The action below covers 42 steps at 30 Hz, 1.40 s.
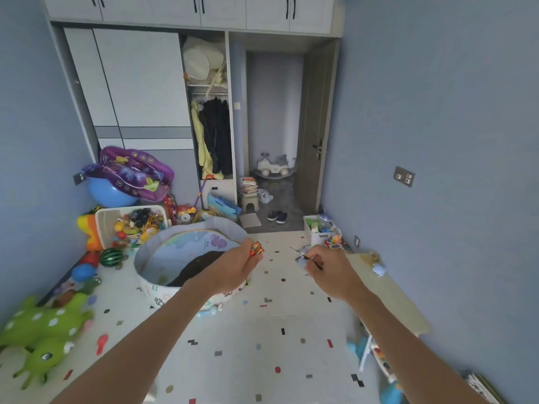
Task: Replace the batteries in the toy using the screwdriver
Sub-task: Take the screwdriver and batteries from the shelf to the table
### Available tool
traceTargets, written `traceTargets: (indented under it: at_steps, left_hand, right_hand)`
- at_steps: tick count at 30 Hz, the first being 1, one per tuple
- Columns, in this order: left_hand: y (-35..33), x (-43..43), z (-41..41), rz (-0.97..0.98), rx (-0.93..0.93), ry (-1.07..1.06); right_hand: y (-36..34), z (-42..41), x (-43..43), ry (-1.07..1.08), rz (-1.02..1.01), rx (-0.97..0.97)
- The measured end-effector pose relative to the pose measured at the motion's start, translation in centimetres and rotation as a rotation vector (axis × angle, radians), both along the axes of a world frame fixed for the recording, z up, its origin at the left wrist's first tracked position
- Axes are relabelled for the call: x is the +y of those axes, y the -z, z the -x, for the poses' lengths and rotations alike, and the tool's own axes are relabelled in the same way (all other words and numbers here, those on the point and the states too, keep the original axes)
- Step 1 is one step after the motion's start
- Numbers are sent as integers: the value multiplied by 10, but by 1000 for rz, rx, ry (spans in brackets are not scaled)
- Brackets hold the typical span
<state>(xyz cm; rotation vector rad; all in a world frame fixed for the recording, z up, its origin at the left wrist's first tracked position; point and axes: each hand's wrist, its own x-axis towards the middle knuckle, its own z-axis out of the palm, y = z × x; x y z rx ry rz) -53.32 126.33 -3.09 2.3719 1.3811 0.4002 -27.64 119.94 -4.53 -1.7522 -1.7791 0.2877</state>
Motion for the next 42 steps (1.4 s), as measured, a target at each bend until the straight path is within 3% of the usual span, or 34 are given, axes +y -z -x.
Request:
traceTargets:
  at_steps: [14,26,33,42]
  left_hand:
    - [-13,401,-56,-81,77,72]
    - [-2,706,-207,-56,63,194]
    - [1,833,-360,-79,16,413]
    - [36,903,-589,-99,64,967]
  right_hand:
    - [12,-41,382,102,66,17]
    - [19,-176,660,176,9,72]
    - [21,-292,741,378,-11,87]
    - [64,-423,731,959,83,189]
